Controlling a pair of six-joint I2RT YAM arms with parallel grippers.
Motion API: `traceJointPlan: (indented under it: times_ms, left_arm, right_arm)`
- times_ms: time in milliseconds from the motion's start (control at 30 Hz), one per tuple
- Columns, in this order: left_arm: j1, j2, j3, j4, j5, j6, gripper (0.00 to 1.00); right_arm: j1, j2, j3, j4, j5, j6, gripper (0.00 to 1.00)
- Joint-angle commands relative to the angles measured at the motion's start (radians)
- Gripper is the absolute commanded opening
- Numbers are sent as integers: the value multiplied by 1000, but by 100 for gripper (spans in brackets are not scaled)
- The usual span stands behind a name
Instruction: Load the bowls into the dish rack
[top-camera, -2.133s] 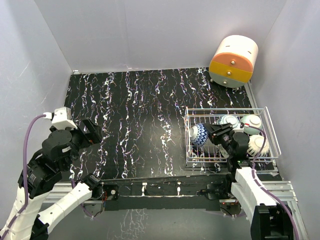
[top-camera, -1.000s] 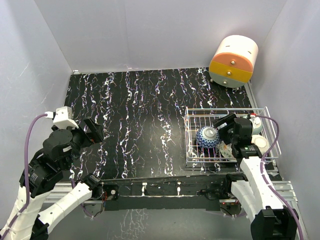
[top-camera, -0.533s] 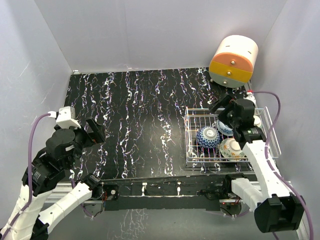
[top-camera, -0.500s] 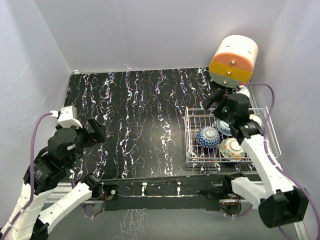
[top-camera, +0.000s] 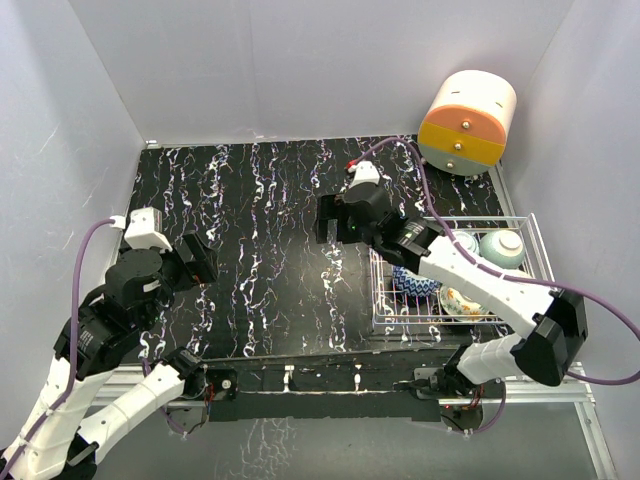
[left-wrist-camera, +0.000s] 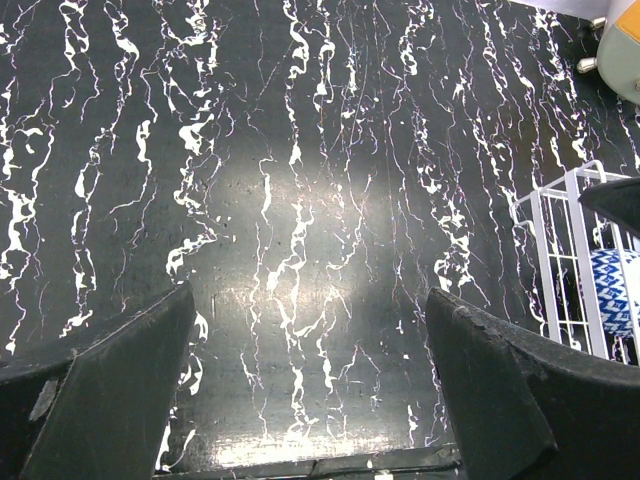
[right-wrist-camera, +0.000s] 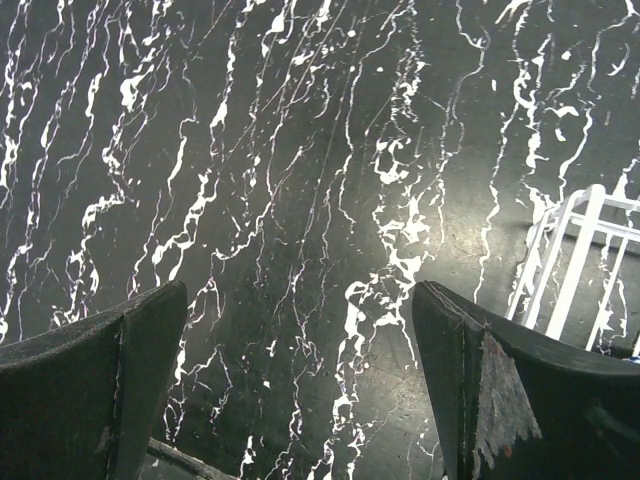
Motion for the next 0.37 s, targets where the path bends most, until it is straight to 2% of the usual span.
traceJointPlan:
  times_ms: [0, 333]
  left_arm:
    - [-4, 1, -8, -20, 1, -9, 97]
    - [-3, 9, -27, -5, 5, -12, 97]
  right_arm:
    - [48, 16, 53, 42, 59, -42, 99]
    - [62, -45, -14, 93, 74, -51, 99]
